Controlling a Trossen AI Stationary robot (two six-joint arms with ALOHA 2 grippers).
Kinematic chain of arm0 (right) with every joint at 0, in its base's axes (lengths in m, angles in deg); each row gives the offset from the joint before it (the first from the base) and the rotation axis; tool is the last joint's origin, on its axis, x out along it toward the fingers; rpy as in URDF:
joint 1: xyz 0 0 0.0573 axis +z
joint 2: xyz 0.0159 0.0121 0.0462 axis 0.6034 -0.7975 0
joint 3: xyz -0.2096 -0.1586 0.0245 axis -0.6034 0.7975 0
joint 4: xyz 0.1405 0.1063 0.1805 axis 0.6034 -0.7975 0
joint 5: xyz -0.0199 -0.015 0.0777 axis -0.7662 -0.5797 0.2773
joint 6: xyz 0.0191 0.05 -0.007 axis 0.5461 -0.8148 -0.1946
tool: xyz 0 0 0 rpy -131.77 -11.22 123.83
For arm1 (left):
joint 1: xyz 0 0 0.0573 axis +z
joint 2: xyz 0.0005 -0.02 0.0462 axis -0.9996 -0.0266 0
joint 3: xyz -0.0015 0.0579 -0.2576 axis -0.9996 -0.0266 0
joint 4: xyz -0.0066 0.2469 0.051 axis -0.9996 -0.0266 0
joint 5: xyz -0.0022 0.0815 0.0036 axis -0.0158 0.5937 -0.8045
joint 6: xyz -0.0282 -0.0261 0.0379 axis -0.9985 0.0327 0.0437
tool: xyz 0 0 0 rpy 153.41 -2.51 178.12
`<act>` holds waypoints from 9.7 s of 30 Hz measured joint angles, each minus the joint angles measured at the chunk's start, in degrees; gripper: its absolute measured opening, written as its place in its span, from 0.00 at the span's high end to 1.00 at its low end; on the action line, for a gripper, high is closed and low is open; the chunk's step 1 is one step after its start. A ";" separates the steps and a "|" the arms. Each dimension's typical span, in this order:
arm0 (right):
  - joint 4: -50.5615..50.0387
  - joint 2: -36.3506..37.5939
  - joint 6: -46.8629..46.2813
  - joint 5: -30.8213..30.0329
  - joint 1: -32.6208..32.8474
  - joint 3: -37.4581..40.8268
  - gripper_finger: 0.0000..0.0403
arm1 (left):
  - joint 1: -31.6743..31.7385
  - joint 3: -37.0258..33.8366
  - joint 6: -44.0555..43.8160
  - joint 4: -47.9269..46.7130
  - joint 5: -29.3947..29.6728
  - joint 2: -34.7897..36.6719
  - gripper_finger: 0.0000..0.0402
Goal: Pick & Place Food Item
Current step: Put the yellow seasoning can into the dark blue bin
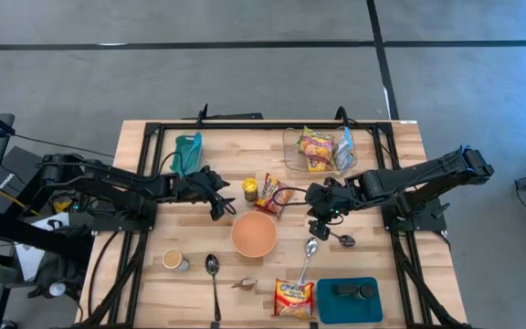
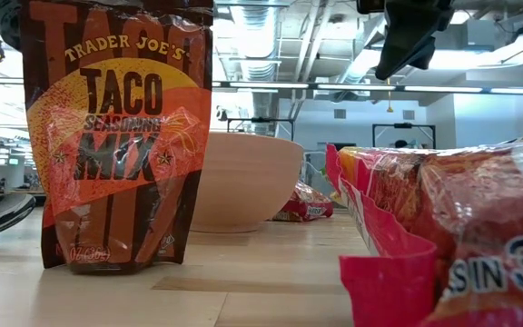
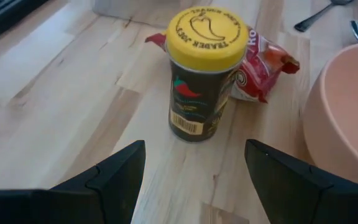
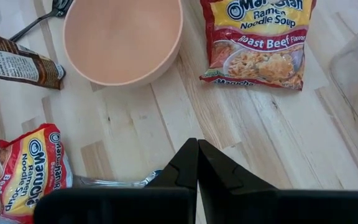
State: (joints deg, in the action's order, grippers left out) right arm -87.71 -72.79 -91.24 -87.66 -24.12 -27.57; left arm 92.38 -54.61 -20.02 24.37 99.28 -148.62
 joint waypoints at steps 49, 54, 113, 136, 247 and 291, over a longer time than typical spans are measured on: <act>-0.07 0.00 0.00 0.02 0.07 -0.04 1.00 | 2.93 6.76 4.14 27.95 -6.98 -30.32 0.14; -0.07 0.00 0.00 0.04 0.17 -0.04 1.00 | 2.98 7.03 4.05 27.65 -6.98 -31.56 0.14; -0.04 0.00 0.04 -1.24 0.10 -0.02 1.00 | 5.95 6.99 2.28 27.97 -9.28 -31.45 0.47; -0.02 0.00 1.77 -1.25 -3.02 0.02 1.00 | 5.38 6.93 -2.31 12.28 -9.28 0.13 0.46; 33.01 -0.77 12.00 19.74 -13.03 -0.05 0.17 | -7.74 25.49 -11.10 11.08 -16.38 -15.72 0.46; 43.15 -8.59 9.62 20.81 -12.98 -0.04 0.20 | -7.74 25.55 -11.47 6.38 -16.96 -15.76 0.46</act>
State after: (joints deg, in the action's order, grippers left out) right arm -44.56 -81.38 -81.63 -66.85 -37.09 -27.62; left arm 84.64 -29.06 -31.49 30.75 82.33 -164.39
